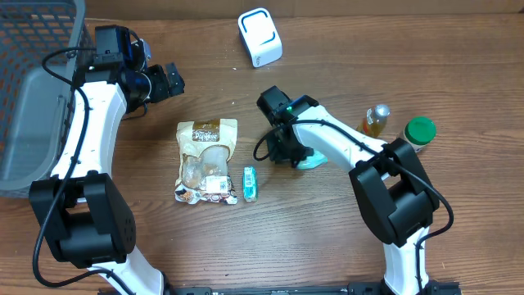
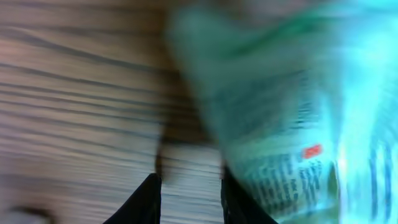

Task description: Scan the item barcode

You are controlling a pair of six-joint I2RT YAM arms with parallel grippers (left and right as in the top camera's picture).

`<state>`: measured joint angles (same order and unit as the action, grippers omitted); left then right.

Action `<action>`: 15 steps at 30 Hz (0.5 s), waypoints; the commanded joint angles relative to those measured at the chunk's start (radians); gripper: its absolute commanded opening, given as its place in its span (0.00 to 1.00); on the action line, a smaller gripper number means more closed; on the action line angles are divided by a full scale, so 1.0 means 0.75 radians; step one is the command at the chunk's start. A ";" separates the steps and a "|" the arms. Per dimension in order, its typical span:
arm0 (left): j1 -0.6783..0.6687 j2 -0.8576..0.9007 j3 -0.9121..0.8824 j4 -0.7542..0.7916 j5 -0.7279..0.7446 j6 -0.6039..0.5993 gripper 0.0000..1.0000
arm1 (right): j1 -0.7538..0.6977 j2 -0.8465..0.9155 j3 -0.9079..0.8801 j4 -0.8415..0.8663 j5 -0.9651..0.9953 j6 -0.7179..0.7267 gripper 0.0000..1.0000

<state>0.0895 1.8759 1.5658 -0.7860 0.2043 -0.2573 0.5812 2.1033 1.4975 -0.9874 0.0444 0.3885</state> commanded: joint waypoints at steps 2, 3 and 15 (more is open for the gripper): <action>0.000 -0.006 0.010 0.001 -0.007 0.014 1.00 | -0.082 0.001 -0.006 -0.030 0.101 0.011 0.29; 0.000 -0.006 0.010 0.001 -0.007 0.014 0.99 | -0.107 0.001 -0.006 -0.042 0.101 0.011 0.29; 0.000 -0.006 0.010 0.001 -0.007 0.014 0.99 | -0.170 0.001 -0.006 0.091 -0.238 -0.111 0.29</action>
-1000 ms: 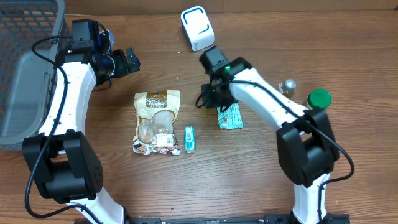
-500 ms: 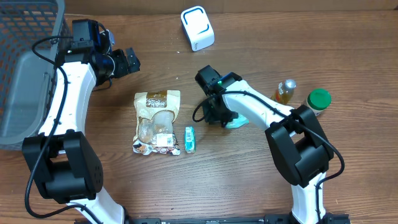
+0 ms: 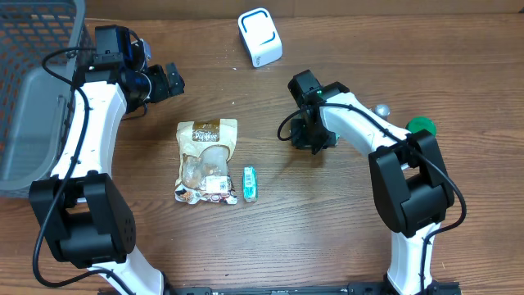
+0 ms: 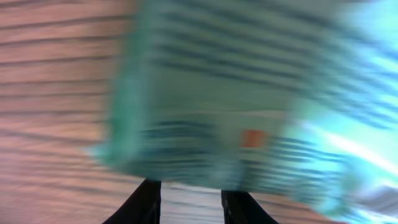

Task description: Scan the item barcode

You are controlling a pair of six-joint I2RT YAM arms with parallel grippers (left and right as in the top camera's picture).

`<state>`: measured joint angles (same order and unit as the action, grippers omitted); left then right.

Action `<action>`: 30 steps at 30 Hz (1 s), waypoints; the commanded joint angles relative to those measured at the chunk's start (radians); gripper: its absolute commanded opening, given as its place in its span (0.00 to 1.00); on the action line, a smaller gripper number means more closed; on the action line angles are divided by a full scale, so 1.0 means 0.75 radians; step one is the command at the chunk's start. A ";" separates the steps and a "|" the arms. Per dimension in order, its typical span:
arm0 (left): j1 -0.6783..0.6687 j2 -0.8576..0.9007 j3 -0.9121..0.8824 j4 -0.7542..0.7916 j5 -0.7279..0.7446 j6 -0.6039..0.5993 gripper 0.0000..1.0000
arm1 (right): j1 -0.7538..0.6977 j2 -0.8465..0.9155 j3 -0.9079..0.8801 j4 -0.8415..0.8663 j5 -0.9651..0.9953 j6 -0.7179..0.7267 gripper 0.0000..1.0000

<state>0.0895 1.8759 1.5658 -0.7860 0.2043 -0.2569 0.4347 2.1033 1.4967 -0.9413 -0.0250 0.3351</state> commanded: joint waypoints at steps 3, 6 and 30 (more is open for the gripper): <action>0.000 -0.006 0.010 0.001 -0.007 0.014 1.00 | 0.042 0.001 -0.005 0.101 -0.107 -0.040 0.29; 0.000 -0.006 0.010 0.001 -0.008 0.014 0.99 | 0.046 0.002 -0.005 0.175 0.106 -0.039 0.26; 0.000 -0.006 0.010 0.001 -0.007 0.014 1.00 | 0.024 -0.090 0.247 -0.128 0.142 -0.027 0.34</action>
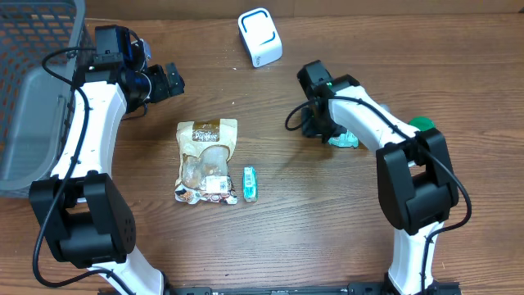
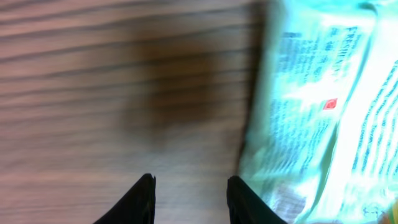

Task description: Scan the item barcode

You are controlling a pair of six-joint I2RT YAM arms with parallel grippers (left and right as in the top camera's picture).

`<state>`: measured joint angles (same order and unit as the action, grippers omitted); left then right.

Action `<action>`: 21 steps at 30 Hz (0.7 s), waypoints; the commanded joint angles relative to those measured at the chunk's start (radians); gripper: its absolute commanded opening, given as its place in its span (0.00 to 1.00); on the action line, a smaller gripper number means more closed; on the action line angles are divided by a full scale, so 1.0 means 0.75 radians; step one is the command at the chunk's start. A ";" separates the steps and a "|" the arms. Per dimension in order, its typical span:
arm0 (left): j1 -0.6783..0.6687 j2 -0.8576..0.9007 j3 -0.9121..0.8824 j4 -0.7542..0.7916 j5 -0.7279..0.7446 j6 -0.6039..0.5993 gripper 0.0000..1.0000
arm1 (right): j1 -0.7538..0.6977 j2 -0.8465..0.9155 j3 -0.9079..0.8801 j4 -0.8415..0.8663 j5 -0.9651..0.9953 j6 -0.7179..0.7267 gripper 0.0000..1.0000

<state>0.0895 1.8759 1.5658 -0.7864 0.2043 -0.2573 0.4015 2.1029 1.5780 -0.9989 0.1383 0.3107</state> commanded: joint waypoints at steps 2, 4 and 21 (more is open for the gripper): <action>0.000 -0.006 0.010 0.001 -0.007 0.014 1.00 | 0.109 -0.127 0.190 -0.130 -0.148 0.005 0.35; 0.000 -0.006 0.010 0.001 -0.007 0.014 1.00 | 0.153 -0.163 0.207 -0.176 -0.223 0.006 0.39; 0.000 -0.006 0.010 0.001 -0.007 0.014 0.99 | 0.414 -0.160 0.141 -0.212 -0.291 0.439 0.87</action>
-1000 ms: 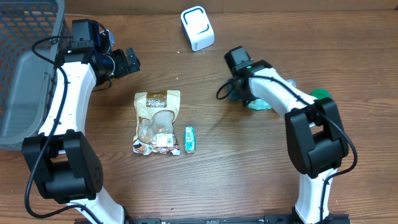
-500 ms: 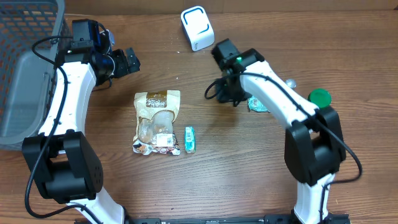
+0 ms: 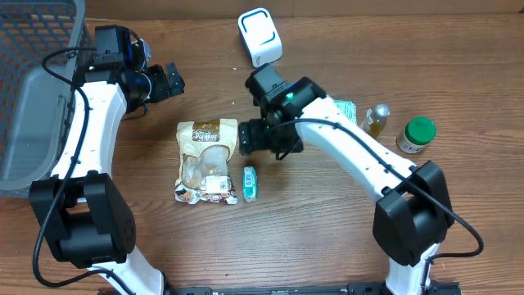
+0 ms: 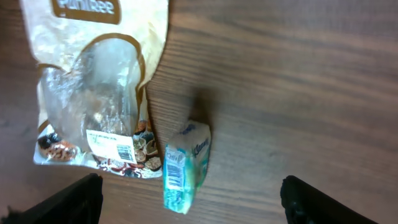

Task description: Scan the item barcode

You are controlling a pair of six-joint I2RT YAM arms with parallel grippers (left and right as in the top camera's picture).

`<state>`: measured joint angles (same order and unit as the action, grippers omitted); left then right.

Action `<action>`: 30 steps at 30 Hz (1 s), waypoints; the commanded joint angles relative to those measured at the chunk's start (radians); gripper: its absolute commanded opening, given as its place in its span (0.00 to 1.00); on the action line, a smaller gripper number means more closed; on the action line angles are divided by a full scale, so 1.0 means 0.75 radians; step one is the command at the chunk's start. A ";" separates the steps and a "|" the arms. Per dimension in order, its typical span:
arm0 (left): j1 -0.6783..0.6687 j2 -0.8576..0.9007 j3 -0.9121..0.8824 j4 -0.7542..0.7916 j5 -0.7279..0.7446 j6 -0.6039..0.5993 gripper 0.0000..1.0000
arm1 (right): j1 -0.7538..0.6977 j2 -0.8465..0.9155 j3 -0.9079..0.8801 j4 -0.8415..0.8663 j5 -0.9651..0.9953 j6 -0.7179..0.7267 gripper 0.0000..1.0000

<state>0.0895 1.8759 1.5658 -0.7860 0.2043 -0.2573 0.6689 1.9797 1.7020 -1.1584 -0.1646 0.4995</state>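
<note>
The white barcode scanner (image 3: 260, 37) stands at the table's back centre. My right gripper (image 3: 260, 138) (image 4: 189, 205) hovers wide open over a small teal tissue pack (image 3: 250, 183) (image 4: 185, 165), which lies between its fingers (image 4: 74, 199) without touching them. A printed barcode faces up on the pack's near end. Left of it lies a tan snack bag (image 3: 206, 160) (image 4: 99, 93) with a white barcode label. A larger teal pack (image 3: 345, 108) lies at the right. My left gripper (image 3: 170, 80) hangs open at the back left, holding nothing.
A small bottle (image 3: 377, 119) and a green-lidded jar (image 3: 419, 131) stand at the right, next to the larger teal pack. A grey mesh basket (image 3: 33, 98) fills the left edge. The right arm stretches across the table's middle.
My right gripper was beside the larger teal pack at the right with its jaws narrowly apart. Now it is over the small pack near the snack bag, jaws wide. The larger pack lies by the bottle.
At first my right gripper was at mid-table with the larger teal pack at its fingertips. Then gripper and pack were further right. Later the pack lay beside the open fingers near the jar. Now it rests by the bottle and the gripper is left of centre. The left arm stayed still.
</note>
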 commanded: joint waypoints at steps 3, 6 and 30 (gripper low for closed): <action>0.000 -0.006 0.010 0.001 -0.007 0.014 1.00 | 0.116 0.014 -0.042 0.011 0.163 0.222 0.87; 0.000 -0.006 0.010 0.001 -0.007 0.014 1.00 | 0.181 0.031 -0.075 0.045 0.186 0.223 0.84; 0.000 -0.006 0.010 0.001 -0.007 0.014 1.00 | 0.287 0.048 -0.297 0.287 0.293 0.317 0.70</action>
<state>0.0895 1.8759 1.5658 -0.7860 0.2043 -0.2569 0.8852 2.0079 1.4845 -0.9516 0.0254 0.7204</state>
